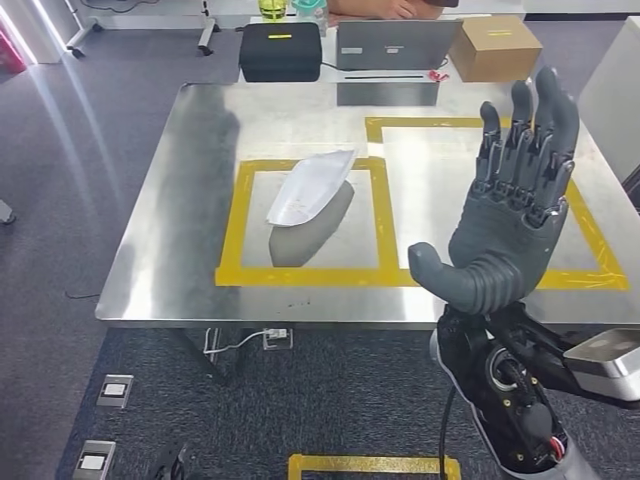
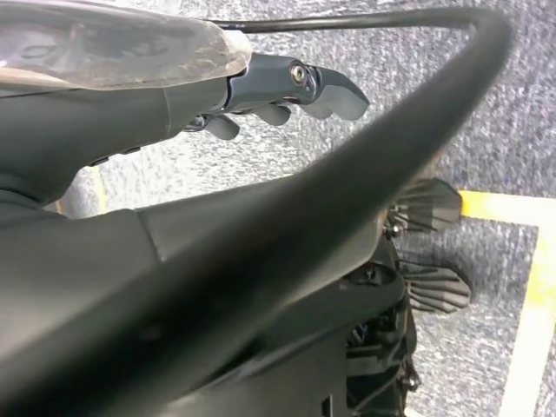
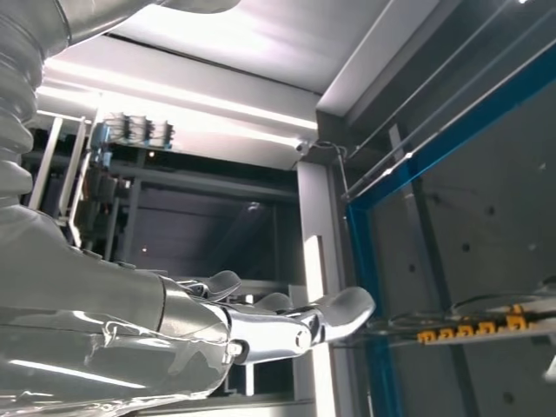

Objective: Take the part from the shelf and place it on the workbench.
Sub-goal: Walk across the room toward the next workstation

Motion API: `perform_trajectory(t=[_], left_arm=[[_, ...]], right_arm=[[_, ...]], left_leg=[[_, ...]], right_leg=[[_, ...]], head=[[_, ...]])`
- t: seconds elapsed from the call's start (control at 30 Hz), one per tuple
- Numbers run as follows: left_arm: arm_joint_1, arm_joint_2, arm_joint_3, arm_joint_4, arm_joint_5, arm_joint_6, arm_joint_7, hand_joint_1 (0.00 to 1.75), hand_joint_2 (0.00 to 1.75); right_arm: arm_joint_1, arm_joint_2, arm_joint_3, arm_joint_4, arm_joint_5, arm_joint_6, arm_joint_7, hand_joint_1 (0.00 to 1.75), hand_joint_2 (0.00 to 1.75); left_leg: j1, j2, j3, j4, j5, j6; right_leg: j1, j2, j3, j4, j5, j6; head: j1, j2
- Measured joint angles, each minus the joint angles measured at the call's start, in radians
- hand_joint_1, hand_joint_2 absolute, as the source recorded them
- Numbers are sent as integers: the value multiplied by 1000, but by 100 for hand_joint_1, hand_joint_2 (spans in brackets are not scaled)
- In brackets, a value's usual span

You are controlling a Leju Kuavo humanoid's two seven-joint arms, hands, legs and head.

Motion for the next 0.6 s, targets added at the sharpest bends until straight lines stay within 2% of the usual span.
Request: perform_trajectory(t=[0.03,0.1,0.13,0.17,0.2,0.27,0.3,0.33,0.37,0.43,0.47,0.5,0.53,0.6], left_arm=[[0,0,0,0,0,0,0,0,0],[-1,0,0,0,0,0,0,0,0],[-1,0,0,0,0,0,0,0,0],[0,0,0,0,0,0,0,0,0],[0,0,0,0,0,0,0,0,0],[1,-1,0,0,0,0,0,0,0],[0,-1,0,0,0,0,0,0,0],[0,-1,0,0,0,0,0,0,0],[0,-1,0,0,0,0,0,0,0],[0,0,-1,0,1,0,0,0,0],[0,0,-1,0,1,0,0,0,0],[0,0,-1,0,1,0,1,0,0],[0,0,-2,0,1,0,1,0,0],[1,-2,-5,0,1,0,1,0,0]], right_arm=[[0,0,0,0,0,0,0,0,175],[2,0,0,0,-1,0,0,0,175],[3,0,0,0,-2,0,0,0,175],[4,0,0,0,-2,0,0,0,175],[5,0,0,0,-2,1,0,0,175],[4,0,0,0,-3,1,0,0,175],[4,0,0,-1,-3,1,0,0,175],[4,0,0,-1,-3,2,0,0,175],[4,0,0,-1,-4,2,0,0,175],[4,0,0,-2,-4,3,0,0,175],[4,0,0,-2,-4,3,0,0,175],[4,0,0,-2,-4,3,0,0,175],[4,0,0,-2,-5,4,0,0,175],[5,0,0,-2,-5,4,0,0,175]], left_leg=[[1,2,-5,-2,6,5],[-1,3,-19,-2,15,12],[-2,3,-26,-1,20,12],[-2,3,-32,0,25,11],[-2,3,-37,1,29,10],[-3,2,-45,6,34,5],[-5,2,-49,9,37,2],[-6,2,-54,12,41,-3],[-7,1,-60,15,47,-9],[-8,1,-69,19,54,-21],[-8,0,-78,31,43,-27],[-7,-2,-93,61,18,-32],[-5,-3,-117,114,-22,-37],[0,-4,-174,258,-104,-45]], right_leg=[[0,0,-22,56,-41,3],[-1,0,-69,203,-122,9],[-2,0,-80,253,-141,12],[-3,0,-73,265,-138,13],[-4,0,-46,232,-117,14],[-6,-1,47,81,-58,12],[-6,0,88,10,-38,10],[-5,1,113,-37,-29,7],[-3,2,122,-57,-29,4],[-4,2,117,-63,-22,-5],[-6,1,112,-66,-17,-12],[-8,0,106,-68,-11,-21],[-10,-2,98,-71,-3,-29],[-7,-3,78,-70,10,-38]], head=[[6,0],[18,0],[22,0],[25,0],[29,0],[37,0],[41,0],[43,0],[43,0],[40,0],[37,0],[32,0],[26,0],[14,0]])
